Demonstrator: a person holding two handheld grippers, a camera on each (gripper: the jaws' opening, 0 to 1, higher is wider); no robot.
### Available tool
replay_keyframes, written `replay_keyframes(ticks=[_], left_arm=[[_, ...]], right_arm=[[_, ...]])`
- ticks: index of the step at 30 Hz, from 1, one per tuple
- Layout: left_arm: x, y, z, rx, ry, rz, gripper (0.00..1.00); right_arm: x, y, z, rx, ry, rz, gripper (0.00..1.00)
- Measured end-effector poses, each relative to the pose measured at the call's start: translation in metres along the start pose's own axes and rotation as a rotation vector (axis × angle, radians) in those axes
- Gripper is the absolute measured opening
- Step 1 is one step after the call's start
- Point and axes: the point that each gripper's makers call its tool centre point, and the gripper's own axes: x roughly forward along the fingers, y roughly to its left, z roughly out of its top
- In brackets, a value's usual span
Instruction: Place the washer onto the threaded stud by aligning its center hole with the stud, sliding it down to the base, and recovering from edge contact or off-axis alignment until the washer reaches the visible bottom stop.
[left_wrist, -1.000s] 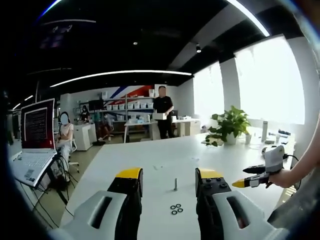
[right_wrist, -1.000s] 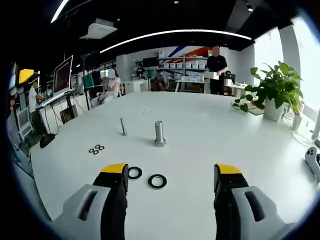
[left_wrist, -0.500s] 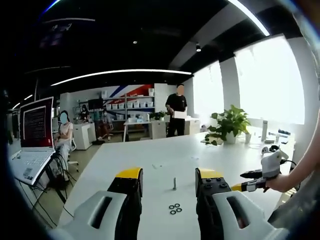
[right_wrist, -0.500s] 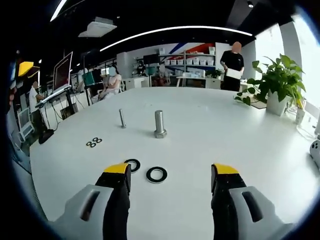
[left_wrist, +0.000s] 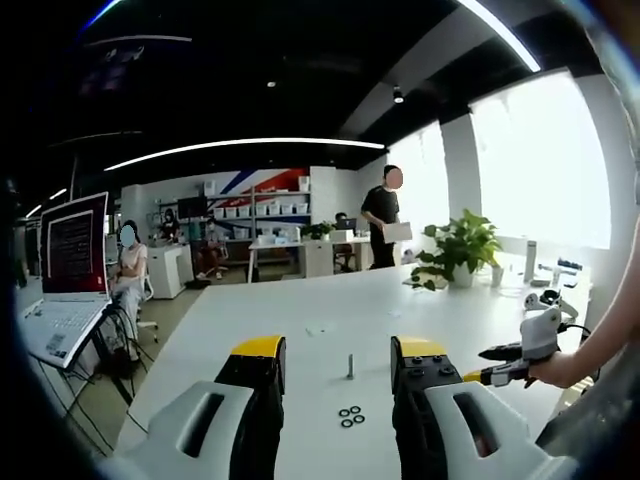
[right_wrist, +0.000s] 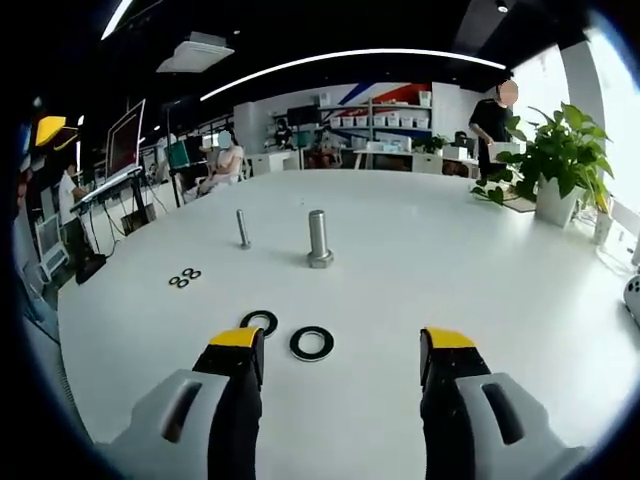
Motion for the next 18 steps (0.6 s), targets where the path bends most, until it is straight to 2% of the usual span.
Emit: replay_keyframes(ticks=[18], left_arm=[[0.003, -0.004, -0.001, 0.001, 0.001, -0.004, 0.40]], right_arm=[[0.010, 0.002, -0.012, 0.007, 0.008, 0.002, 0.62]])
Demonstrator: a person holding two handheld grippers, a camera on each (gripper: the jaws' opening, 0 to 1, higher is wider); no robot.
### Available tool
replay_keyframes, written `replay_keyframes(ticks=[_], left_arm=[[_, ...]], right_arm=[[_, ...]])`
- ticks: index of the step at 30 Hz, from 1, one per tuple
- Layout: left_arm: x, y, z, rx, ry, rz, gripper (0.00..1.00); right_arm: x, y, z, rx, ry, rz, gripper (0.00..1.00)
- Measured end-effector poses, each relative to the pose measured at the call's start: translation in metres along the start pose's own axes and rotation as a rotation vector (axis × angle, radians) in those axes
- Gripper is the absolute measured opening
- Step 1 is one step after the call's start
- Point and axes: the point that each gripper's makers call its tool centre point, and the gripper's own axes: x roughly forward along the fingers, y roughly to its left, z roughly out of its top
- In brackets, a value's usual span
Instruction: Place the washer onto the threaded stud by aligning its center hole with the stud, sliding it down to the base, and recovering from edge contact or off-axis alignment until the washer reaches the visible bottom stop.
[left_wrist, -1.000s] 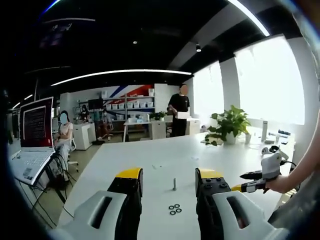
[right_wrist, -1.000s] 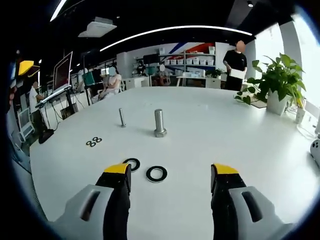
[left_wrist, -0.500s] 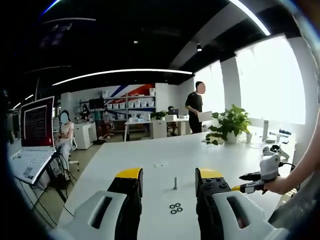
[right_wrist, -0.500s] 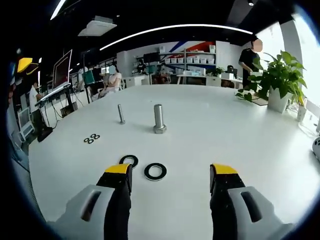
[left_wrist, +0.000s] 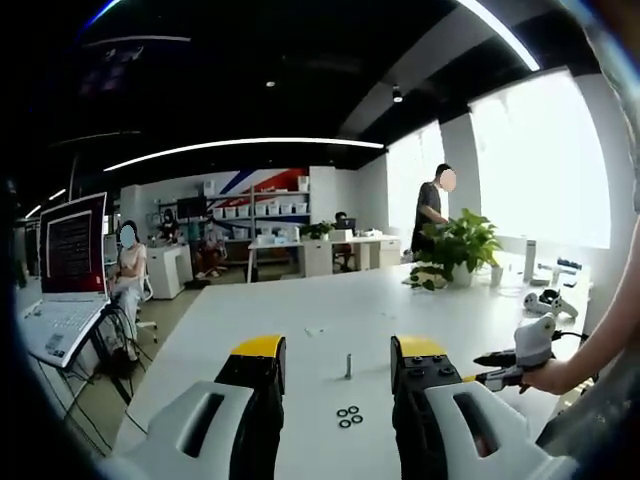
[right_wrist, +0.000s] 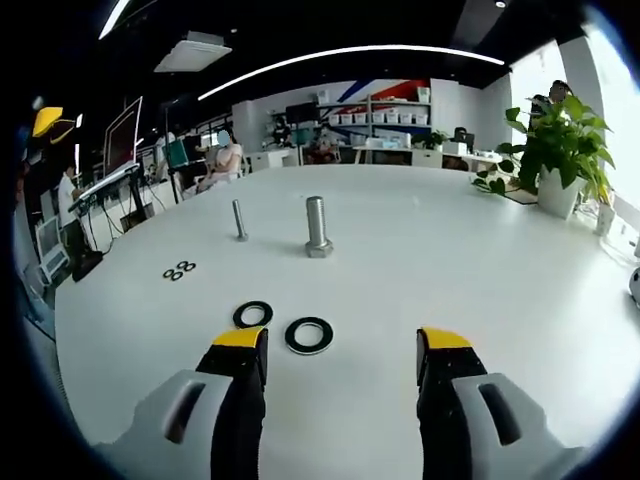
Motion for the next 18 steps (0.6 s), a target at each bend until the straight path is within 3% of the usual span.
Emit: replay_keyframes(ticks=[18], left_arm=[[0.0040, 0.0029, -0.0061, -0.004, 0.005, 0.004, 0.40]], right_arm=[[0.0073, 0.0023, -0.0067, -0.007, -0.003, 0.010, 0.60]])
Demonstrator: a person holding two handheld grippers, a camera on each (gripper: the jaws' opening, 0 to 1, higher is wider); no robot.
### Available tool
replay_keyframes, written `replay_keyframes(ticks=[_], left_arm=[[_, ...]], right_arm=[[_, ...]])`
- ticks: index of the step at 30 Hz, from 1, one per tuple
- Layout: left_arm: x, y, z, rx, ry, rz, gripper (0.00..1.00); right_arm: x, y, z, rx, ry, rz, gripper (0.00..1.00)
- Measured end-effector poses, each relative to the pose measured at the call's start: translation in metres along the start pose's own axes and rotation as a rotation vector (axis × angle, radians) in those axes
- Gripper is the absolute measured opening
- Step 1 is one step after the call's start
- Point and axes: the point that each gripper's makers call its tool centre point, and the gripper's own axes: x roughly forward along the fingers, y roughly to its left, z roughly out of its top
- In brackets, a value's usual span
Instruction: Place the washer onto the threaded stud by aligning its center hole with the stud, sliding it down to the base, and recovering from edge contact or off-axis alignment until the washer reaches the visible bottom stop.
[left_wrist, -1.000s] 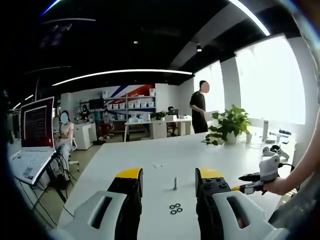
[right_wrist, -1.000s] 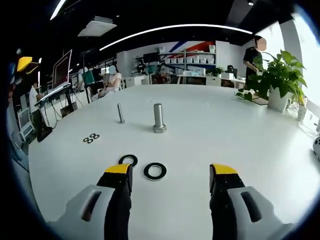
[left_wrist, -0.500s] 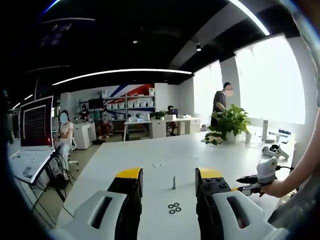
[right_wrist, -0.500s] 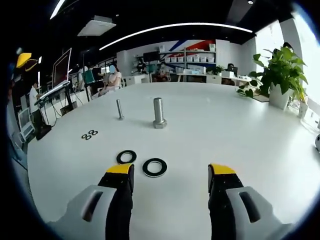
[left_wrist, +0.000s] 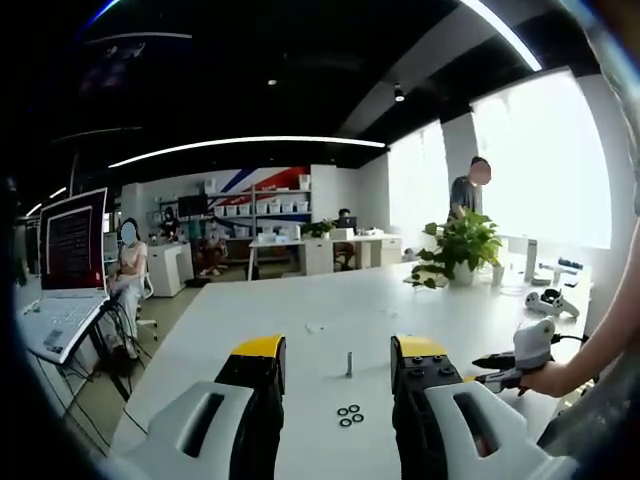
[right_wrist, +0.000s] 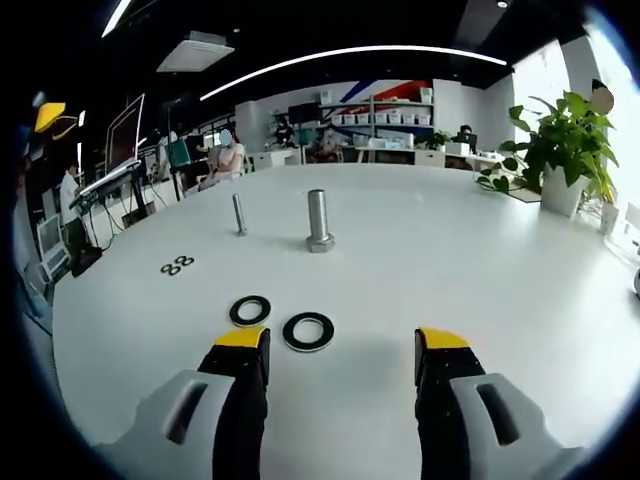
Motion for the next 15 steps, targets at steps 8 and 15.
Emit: replay_keyframes(ticks=[8, 15], left_arm=[[0.0006, 0.0004, 0.0026, 0.005, -0.005, -0.002, 0.40], [-0.0004, -0.0013, -0.0010, 0.002, 0.004, -0.007, 0.40]], right_arm=[[0.0036, 0.0011, -0.0028, 0.002, 0.002, 0.007, 0.59], [0.0072, 0.0022, -0.0049, -0.017, 0.004, 0.009, 0.55]])
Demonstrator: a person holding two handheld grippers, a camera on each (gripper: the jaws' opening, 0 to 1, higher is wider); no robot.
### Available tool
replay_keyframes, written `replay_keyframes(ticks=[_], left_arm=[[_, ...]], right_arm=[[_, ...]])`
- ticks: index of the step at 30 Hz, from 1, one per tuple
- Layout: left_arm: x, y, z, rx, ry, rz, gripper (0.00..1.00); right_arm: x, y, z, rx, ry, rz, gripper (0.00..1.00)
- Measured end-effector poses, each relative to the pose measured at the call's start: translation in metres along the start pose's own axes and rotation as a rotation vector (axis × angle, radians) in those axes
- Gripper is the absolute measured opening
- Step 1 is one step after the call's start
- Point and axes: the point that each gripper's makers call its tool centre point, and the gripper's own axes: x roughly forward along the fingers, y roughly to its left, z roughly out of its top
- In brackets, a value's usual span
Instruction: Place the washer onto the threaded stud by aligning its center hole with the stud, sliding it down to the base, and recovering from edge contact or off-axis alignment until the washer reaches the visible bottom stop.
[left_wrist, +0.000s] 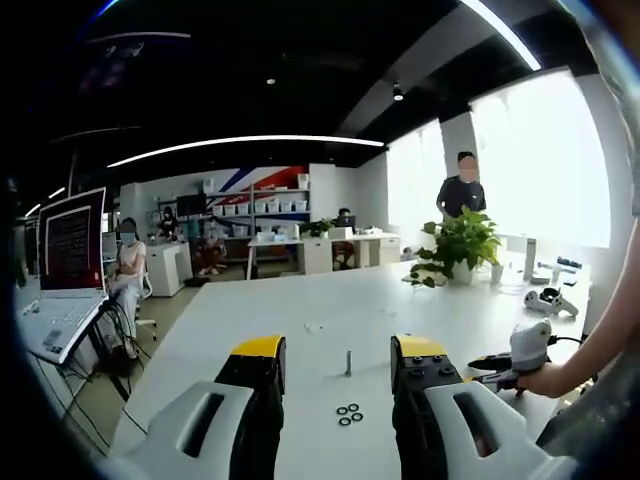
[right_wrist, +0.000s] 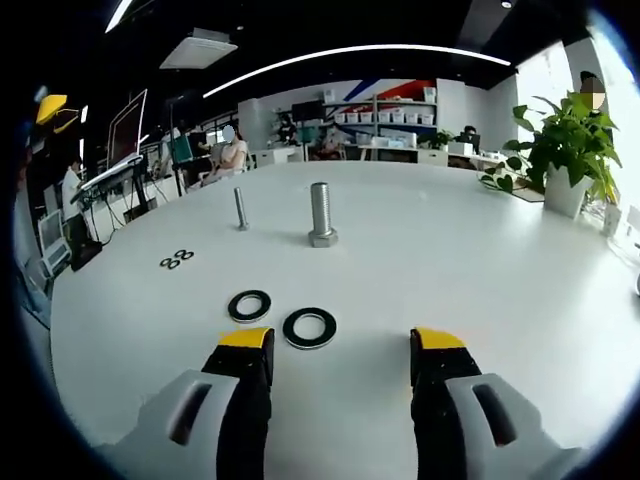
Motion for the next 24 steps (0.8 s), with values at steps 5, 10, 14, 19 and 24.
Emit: replay_keyframes(ticks=[5, 10, 14, 19, 24], left_arm=[[0.000, 0.001, 0.002, 0.004, -0.001, 0.001, 0.40], [-0.001, 0.001, 0.001, 0.003, 0.000, 0.002, 0.40], [-0.001, -0.001, -0.002, 0.002, 0.006, 0.000, 0.40], [-0.003, -0.001, -0.004, 0.004, 0.011, 0.001, 0.40], [-0.002, -0.001, -0.004, 0.003, 0.011, 0.000, 0.40]], right_arm=[[0.001, 0.003, 0.001, -0.014, -0.011, 0.002, 0.54], [0.003, 0.005, 0.001, -0.038, -0.017, 0.005, 0.51], [0.004, 0.008, 0.004, -0.052, -0.037, 0.011, 0.49], [0.006, 0.012, 0.004, -0.056, -0.048, 0.021, 0.47], [0.006, 0.015, 0.004, -0.060, -0.057, 0.029, 0.44]])
